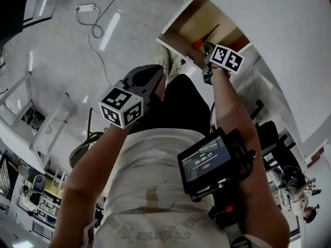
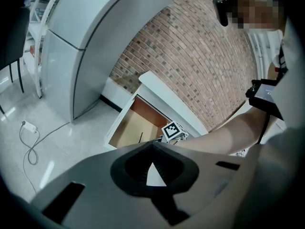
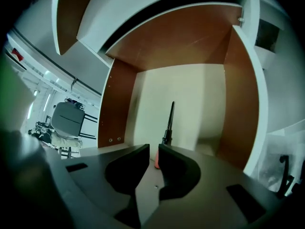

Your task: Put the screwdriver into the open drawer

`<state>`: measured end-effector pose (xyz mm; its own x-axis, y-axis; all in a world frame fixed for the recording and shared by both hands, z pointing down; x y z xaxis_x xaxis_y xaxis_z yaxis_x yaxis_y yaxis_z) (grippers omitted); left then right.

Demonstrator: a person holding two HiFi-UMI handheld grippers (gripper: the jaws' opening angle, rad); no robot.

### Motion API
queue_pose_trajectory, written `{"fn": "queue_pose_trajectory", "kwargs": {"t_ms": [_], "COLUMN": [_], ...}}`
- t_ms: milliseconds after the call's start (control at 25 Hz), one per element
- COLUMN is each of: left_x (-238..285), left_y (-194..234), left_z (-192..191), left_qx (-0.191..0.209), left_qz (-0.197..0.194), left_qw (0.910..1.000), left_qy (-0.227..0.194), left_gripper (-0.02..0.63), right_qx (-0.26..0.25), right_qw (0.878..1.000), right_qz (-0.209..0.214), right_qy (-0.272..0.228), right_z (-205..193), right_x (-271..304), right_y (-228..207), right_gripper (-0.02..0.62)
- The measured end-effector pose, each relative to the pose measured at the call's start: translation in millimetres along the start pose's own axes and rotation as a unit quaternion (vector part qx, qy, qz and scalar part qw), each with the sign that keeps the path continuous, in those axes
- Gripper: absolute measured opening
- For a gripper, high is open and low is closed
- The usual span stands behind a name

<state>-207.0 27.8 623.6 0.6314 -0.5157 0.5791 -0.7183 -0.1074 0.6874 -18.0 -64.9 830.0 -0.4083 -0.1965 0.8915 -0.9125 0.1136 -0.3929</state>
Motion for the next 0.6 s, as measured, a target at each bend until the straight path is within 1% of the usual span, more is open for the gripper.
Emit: {"fn": "queue_pose_trajectory", "kwargs": {"t_ms": [200, 400, 600], "left_x": [1.2, -0.5, -7.0], "left_y": [-10.2, -21.6, -38.8], "left_z": [2.3, 15.7, 23.8], "left_qx": [0.025, 0.045, 0.065], "left_qz": [-0.019, -0.032, -0.044], "left_qw": [0.9994, 0.9984, 0.9969], "left_qy": [0.013, 0.011, 0.011], "left_gripper": [0.018, 0.018, 0.018], "right_qx": [0.001, 0.004, -0.028], "right_qw": [1.0, 0.999, 0.998], "right_qz": [0.0, 0.002, 0.0], "right_qy": [-0.021, -0.048, -0.06], "right_z": [-5.7, -4.6, -10.6], "right_x": [-25.2, -50.7, -79.1], "right_y": [4.8, 11.4, 19.7], "right_gripper": [0.049, 0.04, 0.04]}}
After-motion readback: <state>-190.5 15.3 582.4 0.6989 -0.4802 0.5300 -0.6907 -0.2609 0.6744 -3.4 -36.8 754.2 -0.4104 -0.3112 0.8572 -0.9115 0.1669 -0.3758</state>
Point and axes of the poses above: the fingertips, and each gripper's own axes: x forward along the fingers, y to its left, z out of its top, the point moved 2 cm from there along -x, backward along the fingers, and after that the axes turned 7 degrees about -x, right-handed, at the moved point
